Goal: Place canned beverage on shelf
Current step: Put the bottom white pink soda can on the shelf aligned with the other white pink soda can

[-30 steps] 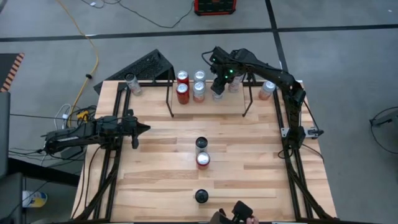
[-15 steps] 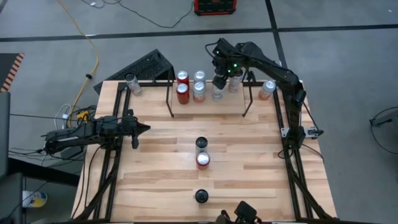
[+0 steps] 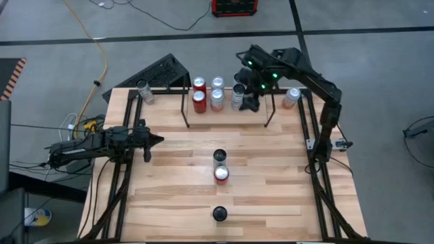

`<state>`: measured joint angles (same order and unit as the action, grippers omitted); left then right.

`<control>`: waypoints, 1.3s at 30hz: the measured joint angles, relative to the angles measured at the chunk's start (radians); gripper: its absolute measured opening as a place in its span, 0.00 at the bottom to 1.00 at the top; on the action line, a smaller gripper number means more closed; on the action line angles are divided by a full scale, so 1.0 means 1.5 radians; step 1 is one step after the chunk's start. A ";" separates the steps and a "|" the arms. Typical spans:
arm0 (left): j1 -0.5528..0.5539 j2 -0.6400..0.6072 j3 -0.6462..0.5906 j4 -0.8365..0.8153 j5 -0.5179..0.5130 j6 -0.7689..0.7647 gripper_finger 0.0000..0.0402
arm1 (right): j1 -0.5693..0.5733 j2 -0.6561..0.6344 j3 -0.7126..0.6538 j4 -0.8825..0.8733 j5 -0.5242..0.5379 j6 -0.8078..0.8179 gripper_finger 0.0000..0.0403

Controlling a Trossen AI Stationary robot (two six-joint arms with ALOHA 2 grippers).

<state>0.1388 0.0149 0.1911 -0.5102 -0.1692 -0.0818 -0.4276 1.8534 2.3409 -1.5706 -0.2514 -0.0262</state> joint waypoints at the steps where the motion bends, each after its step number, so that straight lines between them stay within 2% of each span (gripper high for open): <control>1: 0.000 0.000 0.000 0.000 0.000 0.000 0.03 | 0.012 -0.012 0.000 0.000 -0.026 -0.003 0.90; 3: 0.000 0.000 0.000 0.000 0.000 0.000 0.03 | 0.044 -0.037 -0.001 0.000 -0.056 -0.004 0.89; 5: 0.000 0.000 0.000 0.000 0.000 0.000 0.03 | 0.077 -0.065 -0.001 0.000 -0.036 -0.003 0.88; 11: 0.000 0.000 0.000 0.000 0.000 0.000 0.03 | 0.159 -0.164 -0.062 -0.001 0.160 0.044 0.85; 17: 0.000 0.000 0.000 0.000 0.000 0.000 0.03 | 0.212 -0.263 -0.206 0.039 0.252 0.125 0.83; 23: 0.000 0.000 0.000 0.000 0.000 0.000 0.03 | 0.276 -0.341 -0.411 0.220 0.254 0.165 0.83; 28: 0.000 0.000 0.000 0.000 0.000 0.000 0.03 | 0.341 -0.350 -0.551 0.417 0.250 0.170 0.83; 31: 0.000 0.000 0.000 0.000 0.000 0.000 0.03 | 0.373 -0.324 -0.589 0.496 0.244 0.170 0.83; 35: 0.000 0.000 0.000 0.000 0.000 0.000 0.03 | 0.398 -0.262 -0.598 0.570 0.230 0.177 0.83; 39: 0.000 0.000 0.000 0.000 0.000 0.000 0.03 | 0.428 -0.219 -0.597 0.669 0.148 0.180 0.83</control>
<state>0.1390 0.0150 0.1913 -0.5102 -0.1692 -0.0818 0.2149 1.5244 1.4448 -0.5677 -0.0288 0.2434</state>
